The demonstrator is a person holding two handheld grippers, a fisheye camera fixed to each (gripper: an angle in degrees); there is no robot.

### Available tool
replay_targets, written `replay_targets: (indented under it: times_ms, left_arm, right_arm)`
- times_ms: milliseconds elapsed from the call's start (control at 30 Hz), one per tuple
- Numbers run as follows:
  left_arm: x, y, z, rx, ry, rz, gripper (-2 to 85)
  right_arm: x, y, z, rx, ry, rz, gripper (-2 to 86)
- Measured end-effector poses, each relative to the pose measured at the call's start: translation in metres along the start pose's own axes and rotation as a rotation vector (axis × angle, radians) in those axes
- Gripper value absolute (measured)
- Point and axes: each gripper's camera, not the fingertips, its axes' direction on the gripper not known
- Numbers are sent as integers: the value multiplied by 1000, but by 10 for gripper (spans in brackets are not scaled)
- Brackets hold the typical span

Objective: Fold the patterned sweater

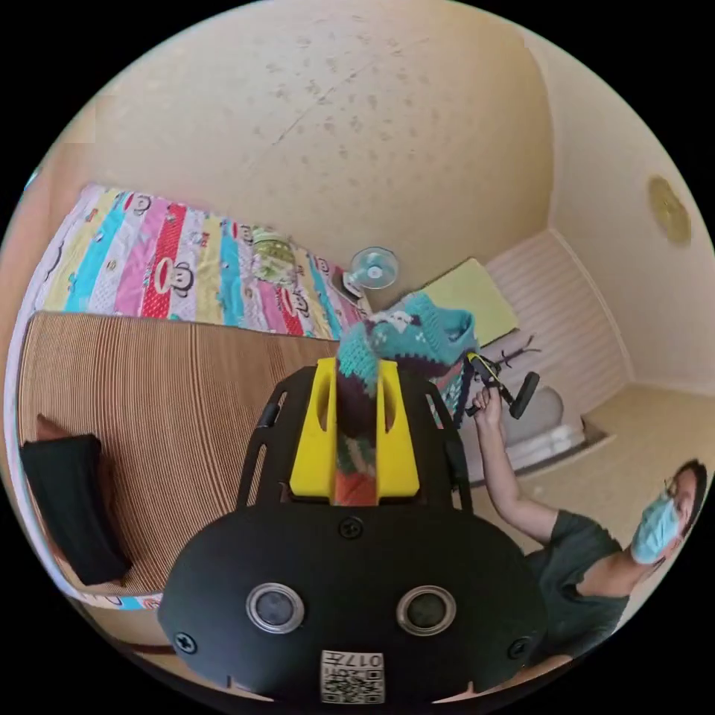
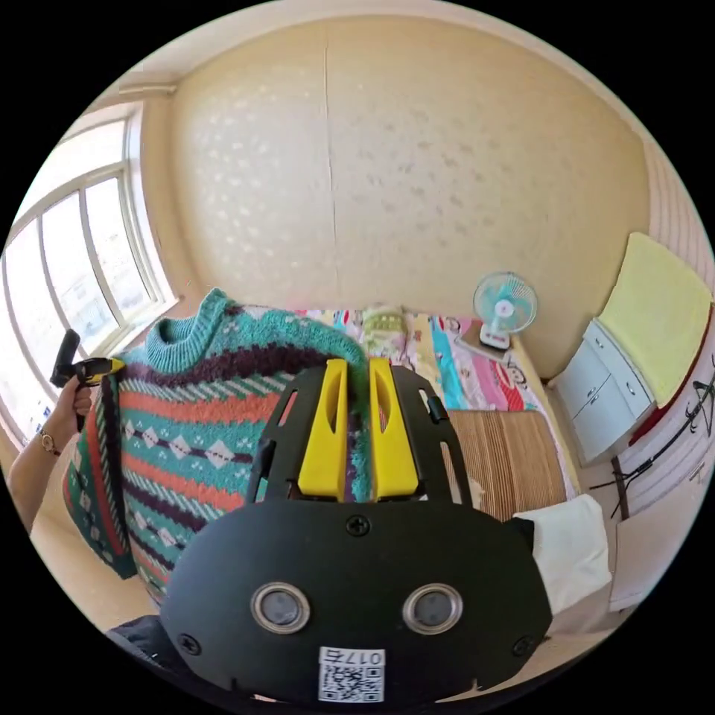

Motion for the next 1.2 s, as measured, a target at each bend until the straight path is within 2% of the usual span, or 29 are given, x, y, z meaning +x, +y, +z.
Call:
replay_targets:
  times_ms: [67,167,333,400,500,600,767,900,1000,1067,1100,1167,1200]
  left_arm:
    - [-52,-7,14,36,-116,-139,87]
    - [-113,24,40,59,-210,-209,89]
    - [-237,143,130,-284,-334,-406,138]
    - [-259,175,133,-279,-380,-459,150]
    - [-272,199,105,-131,-553,-514,167]
    - [-297,190,99,-182,-550,-493,168]
    - [-313,151,108,-272,-678,-325,164]
    - [-342,122,120,-362,-717,-245,108]
    - [-366,118,118,-448,-740,-234,57]
    - [-380,110,101,-510,-710,-300,40]
    - [-389,106,83,-530,-587,-358,36]
    - [-386,98,41,-430,-358,-380,31]
    - [-377,88,10,-340,-179,-368,29]
  right_arm:
    - [6,3,105,-283,37,3,41]
    - [-2,58,166,-395,-65,-76,23]
    - [-9,190,263,-692,-243,-237,16]
    - [-2,225,289,-781,-276,-243,19]
    - [15,254,310,-847,-330,-236,23]
    - [29,270,319,-894,-371,-255,26]
    - [51,306,337,-1055,-356,-344,24]
    - [87,290,324,-1007,-396,-223,17]
    - [109,266,290,-823,-396,-202,10]
    - [134,242,262,-661,-304,-134,6]
    - [141,237,259,-643,-300,-103,6]
    - [170,225,256,-608,-355,31,4]
    - [177,223,255,-599,-369,64,4]
